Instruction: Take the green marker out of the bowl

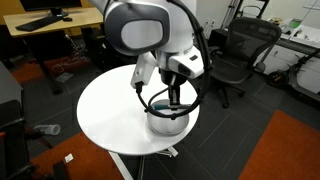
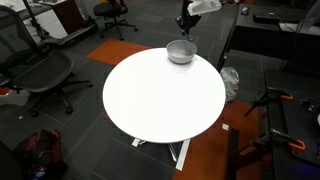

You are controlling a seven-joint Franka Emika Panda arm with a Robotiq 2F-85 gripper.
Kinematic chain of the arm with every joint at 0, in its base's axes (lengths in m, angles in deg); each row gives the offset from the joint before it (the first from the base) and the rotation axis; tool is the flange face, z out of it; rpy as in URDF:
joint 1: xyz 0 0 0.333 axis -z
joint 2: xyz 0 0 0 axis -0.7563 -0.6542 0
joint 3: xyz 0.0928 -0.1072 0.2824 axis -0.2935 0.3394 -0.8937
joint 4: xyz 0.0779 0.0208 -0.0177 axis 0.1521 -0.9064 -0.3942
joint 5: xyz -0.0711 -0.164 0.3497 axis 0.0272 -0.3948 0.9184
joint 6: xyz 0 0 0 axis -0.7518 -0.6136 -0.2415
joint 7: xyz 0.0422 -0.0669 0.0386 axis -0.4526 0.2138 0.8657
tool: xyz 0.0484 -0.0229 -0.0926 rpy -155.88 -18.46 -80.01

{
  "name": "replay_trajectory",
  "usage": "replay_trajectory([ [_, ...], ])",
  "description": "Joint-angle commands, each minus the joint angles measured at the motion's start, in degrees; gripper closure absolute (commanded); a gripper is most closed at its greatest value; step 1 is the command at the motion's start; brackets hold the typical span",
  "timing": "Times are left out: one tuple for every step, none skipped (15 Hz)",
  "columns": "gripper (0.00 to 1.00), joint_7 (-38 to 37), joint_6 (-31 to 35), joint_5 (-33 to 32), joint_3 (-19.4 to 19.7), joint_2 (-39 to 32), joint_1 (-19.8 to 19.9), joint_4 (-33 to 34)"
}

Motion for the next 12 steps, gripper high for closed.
replay_trajectory([
  [0.95, 4.46, 0.31, -0.85, -1.33, 9.66, 0.24, -7.79],
  [0.95, 5.40, 0.30, -1.12, -1.50, 11.38, 0.03, -8.94],
  [0.95, 6.27, 0.28, -1.13, -1.91, 13.13, -0.14, -10.11],
  [0.95, 6.75, -0.12, -1.56, -2.16, 14.85, -0.54, -11.21],
  [0.95, 7.50, -0.19, -1.67, -2.71, 16.59, -0.85, -12.46],
  [0.95, 7.58, -0.40, -2.17, -3.07, 18.26, -1.36, -13.76],
  [0.95, 8.11, -0.76, -2.39, -3.77, 20.01, -1.72, -15.17],
  [0.95, 8.03, -0.77, -2.71, -4.35, 21.75, -2.20, -16.68],
  [0.95, 8.02, -0.88, -2.55, -5.09, 23.51, -2.56, -18.30],
  [0.95, 6.55, -2.19, -3.16, -5.45, 24.71, -3.20, -19.21],
  [0.95, 5.91, -3.29, -3.17, -6.14, 26.14, -3.68, -20.52],
  [0.95, 5.52, -5.19, -3.11, -6.68, 27.41, -4.04, -21.48],
])
